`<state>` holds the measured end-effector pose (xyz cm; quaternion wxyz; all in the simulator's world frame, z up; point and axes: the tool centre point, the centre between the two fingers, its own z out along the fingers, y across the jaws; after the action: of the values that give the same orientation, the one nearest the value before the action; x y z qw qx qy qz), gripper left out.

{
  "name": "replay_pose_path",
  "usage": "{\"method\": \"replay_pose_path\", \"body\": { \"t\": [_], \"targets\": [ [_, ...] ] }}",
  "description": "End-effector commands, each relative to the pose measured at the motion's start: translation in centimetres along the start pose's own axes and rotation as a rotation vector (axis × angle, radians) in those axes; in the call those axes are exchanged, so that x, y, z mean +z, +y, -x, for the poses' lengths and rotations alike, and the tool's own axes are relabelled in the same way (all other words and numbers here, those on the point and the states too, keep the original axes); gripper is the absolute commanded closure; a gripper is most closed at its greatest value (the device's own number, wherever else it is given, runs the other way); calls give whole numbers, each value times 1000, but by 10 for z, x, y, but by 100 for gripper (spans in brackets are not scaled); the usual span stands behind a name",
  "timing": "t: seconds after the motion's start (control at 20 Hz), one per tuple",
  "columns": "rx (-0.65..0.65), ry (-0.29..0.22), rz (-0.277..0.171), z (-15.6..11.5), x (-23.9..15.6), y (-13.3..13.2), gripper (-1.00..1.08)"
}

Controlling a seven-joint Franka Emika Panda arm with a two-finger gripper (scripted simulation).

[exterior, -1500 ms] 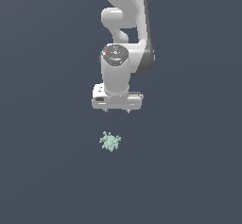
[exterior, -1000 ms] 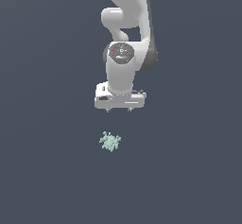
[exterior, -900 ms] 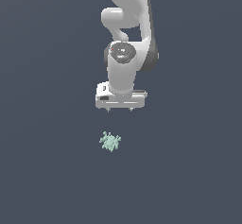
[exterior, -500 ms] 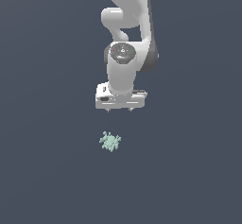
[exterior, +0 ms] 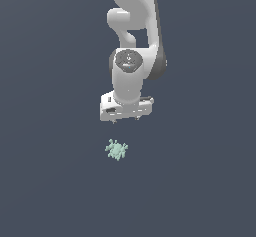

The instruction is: Pick up the object and move it to a goal position.

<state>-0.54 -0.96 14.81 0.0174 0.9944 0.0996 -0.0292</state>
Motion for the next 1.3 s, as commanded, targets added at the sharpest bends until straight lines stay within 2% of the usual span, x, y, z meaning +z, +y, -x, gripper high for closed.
{"method": "replay_pose_path", "body": {
  "t": [0.0,1.25],
  "targets": [
    [-51,2,1,-4,2,2,-92],
    [-686,37,1,-55,33,33,-92]
  ]
}}
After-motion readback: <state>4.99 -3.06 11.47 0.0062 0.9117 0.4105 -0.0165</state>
